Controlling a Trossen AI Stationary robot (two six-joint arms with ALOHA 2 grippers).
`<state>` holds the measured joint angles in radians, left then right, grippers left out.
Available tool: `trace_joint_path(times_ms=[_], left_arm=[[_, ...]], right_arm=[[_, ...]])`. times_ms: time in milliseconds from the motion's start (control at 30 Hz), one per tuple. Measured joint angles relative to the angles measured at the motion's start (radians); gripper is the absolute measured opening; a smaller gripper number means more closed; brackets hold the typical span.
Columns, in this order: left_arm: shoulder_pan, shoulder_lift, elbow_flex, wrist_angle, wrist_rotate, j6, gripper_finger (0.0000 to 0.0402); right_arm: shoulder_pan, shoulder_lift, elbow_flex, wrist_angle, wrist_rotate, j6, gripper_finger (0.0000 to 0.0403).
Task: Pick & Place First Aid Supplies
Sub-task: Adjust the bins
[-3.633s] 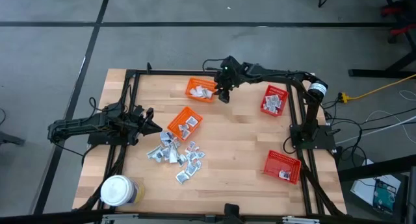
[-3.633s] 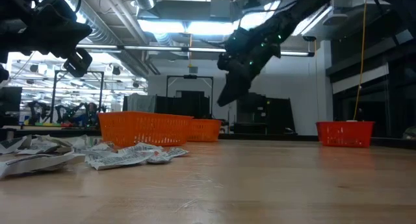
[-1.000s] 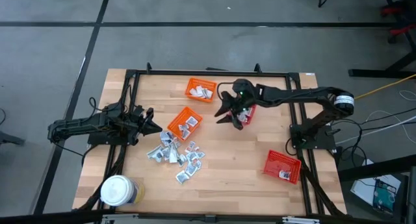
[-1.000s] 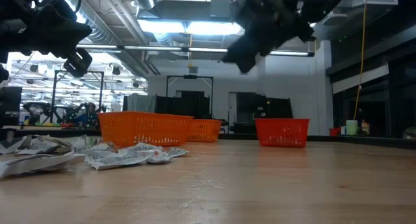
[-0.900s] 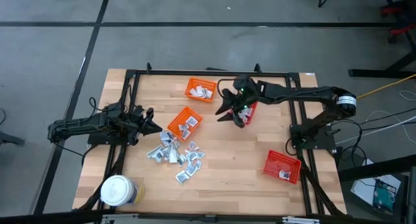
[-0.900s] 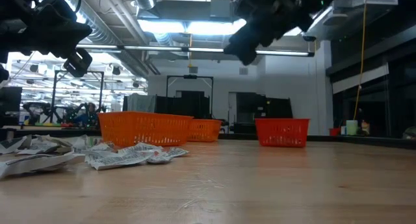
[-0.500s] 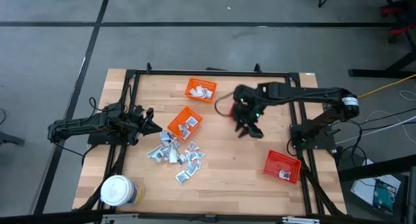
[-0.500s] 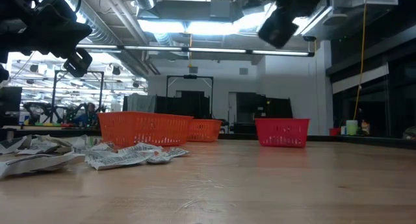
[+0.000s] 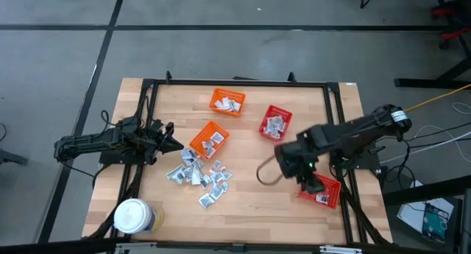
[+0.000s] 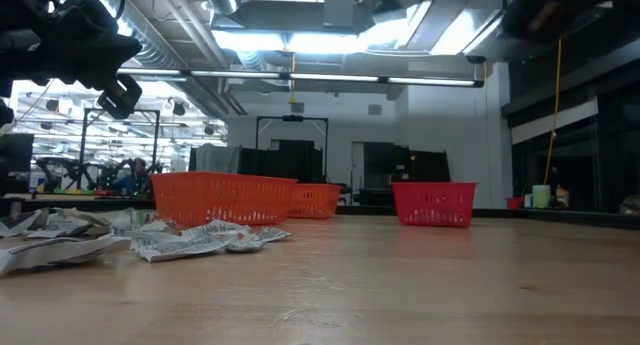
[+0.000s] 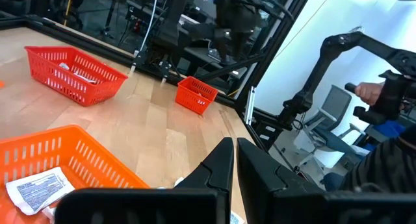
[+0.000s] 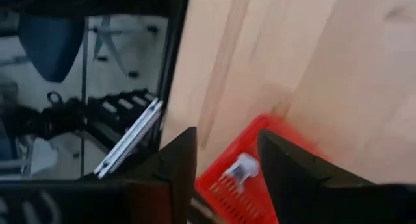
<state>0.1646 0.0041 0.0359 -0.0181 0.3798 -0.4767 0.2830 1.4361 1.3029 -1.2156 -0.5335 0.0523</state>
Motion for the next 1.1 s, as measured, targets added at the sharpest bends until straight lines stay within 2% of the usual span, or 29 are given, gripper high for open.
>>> trace_joint_path(times_ms=[300, 467, 533, 667, 767, 1100], left_arm=[[0.0, 0.0, 0.0, 0.0, 0.0, 0.0, 0.0015], [0.0, 0.0, 0.0, 0.0, 0.0, 0.0, 0.0015], [0.0, 0.0, 0.0, 0.0, 0.0, 0.0, 0.0015], [0.0, 0.0, 0.0, 0.0, 0.0, 0.0, 0.0016], [0.0, 0.0, 0.0, 0.0, 0.0, 0.0, 0.0015], [0.0, 0.0, 0.0, 0.0, 0.0, 0.0, 0.0015]], right_arm=[[0.282, 0.0, -0.011, -0.045, 0.152, 0.267, 0.0163], [0.388, -0.013, -0.147, 0.051, 0.199, 0.413, 0.0163], [0.415, -0.02, -0.216, 0.1, 0.268, 0.478, 0.0163], [0.424, -0.024, -0.311, 0.122, 0.409, 0.598, 0.0163], [0.415, -0.024, -0.369, 0.131, 0.459, 0.662, 0.0163], [0.342, -0.024, -0.546, 0.384, 0.47, 0.733, 0.0163]])
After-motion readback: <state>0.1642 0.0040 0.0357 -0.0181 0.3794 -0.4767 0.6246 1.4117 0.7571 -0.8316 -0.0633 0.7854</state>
